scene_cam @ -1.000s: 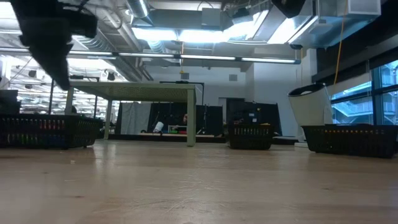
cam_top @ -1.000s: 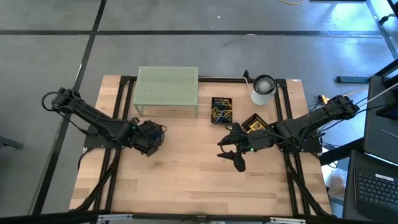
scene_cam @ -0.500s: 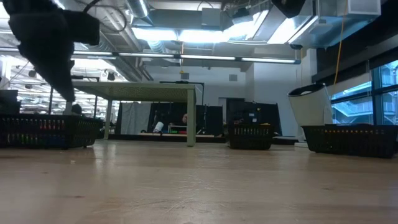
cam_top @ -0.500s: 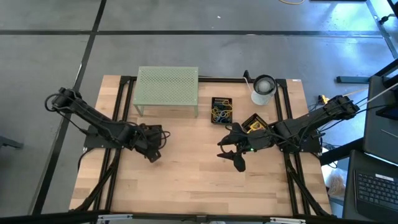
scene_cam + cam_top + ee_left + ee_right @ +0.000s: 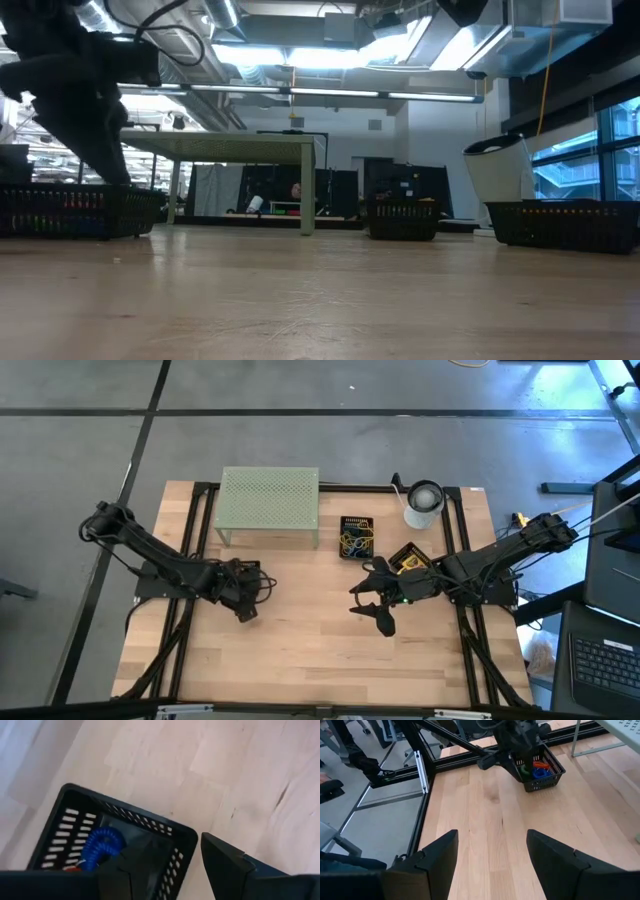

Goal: Pick & Place Office Desk Supplies
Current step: Put the left black bin on the shelf

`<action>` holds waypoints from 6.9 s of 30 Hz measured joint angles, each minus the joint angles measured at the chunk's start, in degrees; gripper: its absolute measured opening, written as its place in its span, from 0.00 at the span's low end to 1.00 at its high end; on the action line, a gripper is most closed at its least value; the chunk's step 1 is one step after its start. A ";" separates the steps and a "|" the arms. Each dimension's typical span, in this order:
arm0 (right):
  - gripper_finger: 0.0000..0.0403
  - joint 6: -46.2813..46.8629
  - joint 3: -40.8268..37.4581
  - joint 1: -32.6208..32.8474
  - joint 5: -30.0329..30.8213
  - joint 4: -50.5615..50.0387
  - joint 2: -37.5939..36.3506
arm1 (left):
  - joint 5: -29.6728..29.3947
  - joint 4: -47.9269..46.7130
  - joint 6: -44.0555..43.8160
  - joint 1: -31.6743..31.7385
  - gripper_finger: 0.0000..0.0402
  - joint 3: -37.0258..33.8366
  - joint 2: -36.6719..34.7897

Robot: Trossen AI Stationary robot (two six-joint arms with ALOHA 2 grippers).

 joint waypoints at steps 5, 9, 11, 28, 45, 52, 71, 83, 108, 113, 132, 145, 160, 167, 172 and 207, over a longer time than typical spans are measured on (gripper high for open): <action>0.59 0.22 0.00 -0.01 0.00 0.00 0.00 | 1.47 -0.17 4.20 -0.02 0.40 0.00 1.77; 0.59 0.22 0.00 -0.02 0.00 0.00 0.00 | 5.39 0.05 4.18 -0.02 0.40 0.00 4.24; 0.59 0.06 0.00 -0.01 0.00 0.00 0.00 | 6.60 0.24 4.49 -0.02 0.40 0.00 5.80; 0.59 0.24 0.00 0.00 0.00 0.00 0.00 | 10.58 10.57 26.12 -0.02 0.01 0.00 9.26; 0.59 0.31 0.00 0.00 0.00 0.00 0.00 | 22.76 26.55 67.82 2.19 0.01 -0.01 9.82; 0.59 0.31 0.00 -0.01 0.00 0.00 0.00 | 22.16 23.89 68.15 1.93 0.01 0.00 10.33; 0.59 0.37 0.00 -0.01 -0.02 0.00 0.00 | 13.75 25.63 47.31 1.69 0.23 0.00 10.33; 0.59 0.35 0.00 -0.02 -0.02 0.00 0.00 | 12.32 27.01 28.26 1.69 0.37 8.29 10.24; 0.59 0.32 0.00 -0.01 -0.02 -0.02 0.00 | -6.33 14.99 -16.58 3.43 0.55 16.27 24.02; 0.59 0.31 0.02 0.00 -0.02 -0.02 0.02 | -5.52 7.10 -17.14 3.79 0.55 22.90 30.19; 0.59 0.31 0.02 -0.02 -0.02 0.00 0.02 | 3.38 -6.22 -14.19 2.13 0.23 31.87 36.17; 0.59 0.31 0.02 0.00 -0.02 -0.02 0.02 | 4.05 -6.38 1.98 0.07 0.01 34.57 36.15; 0.59 0.31 0.02 -0.01 -0.02 -0.02 0.02 | -21.65 -9.56 38.55 -0.69 0.01 46.71 33.05; 0.59 0.31 0.02 0.00 -0.03 -0.02 0.02 | -15.07 -15.47 47.99 7.08 0.01 46.71 21.68; 0.59 0.31 0.02 0.00 -0.02 -0.02 0.02 | -9.43 -23.34 51.89 15.65 0.01 46.71 15.11; 0.59 0.31 0.02 -0.02 -0.04 -0.02 0.02 | 3.96 -28.78 66.11 48.87 0.02 21.75 -13.26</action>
